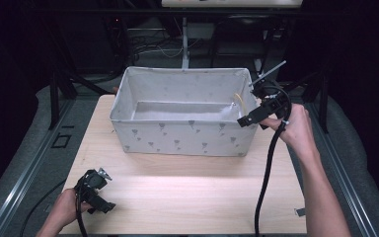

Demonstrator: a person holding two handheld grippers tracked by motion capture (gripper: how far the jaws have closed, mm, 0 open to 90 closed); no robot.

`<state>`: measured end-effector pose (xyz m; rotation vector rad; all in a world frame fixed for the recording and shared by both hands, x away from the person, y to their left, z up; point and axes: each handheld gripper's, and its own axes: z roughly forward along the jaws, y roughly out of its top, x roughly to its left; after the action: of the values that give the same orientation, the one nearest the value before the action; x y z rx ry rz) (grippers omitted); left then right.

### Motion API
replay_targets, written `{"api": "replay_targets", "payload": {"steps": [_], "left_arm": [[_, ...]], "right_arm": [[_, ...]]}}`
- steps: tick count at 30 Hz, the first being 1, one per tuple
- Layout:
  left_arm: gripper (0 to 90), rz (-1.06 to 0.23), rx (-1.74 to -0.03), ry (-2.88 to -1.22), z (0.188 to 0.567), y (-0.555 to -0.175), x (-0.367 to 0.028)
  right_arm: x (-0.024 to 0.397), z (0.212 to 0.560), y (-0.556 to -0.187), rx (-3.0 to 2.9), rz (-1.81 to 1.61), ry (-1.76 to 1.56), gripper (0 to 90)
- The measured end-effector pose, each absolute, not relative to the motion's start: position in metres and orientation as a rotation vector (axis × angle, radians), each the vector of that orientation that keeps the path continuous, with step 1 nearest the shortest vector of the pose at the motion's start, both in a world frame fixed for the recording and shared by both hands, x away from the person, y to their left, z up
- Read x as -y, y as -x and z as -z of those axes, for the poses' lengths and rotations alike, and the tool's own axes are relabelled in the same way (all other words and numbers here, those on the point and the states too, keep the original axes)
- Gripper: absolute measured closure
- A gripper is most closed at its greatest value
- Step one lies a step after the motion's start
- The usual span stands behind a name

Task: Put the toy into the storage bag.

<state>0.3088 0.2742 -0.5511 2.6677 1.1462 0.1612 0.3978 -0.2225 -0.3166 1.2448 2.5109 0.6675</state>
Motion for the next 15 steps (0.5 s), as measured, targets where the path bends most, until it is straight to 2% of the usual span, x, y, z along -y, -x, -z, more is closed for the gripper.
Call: {"api": "replay_targets", "payload": {"steps": [9, 15], "left_arm": [[3.4, -0.169, -1.148, -2.664, 0.550, -0.309, -0.274], [3.3, -0.169, -1.146, -2.665, 0.549, -0.308, -0.274]], "right_arm": [[0.221, 0.327, -0.366, -2.500, -0.681, -1.205, 0.0], [0.218, 0.347, -0.345, -2.517, -0.678, -1.185, 0.0]]}}
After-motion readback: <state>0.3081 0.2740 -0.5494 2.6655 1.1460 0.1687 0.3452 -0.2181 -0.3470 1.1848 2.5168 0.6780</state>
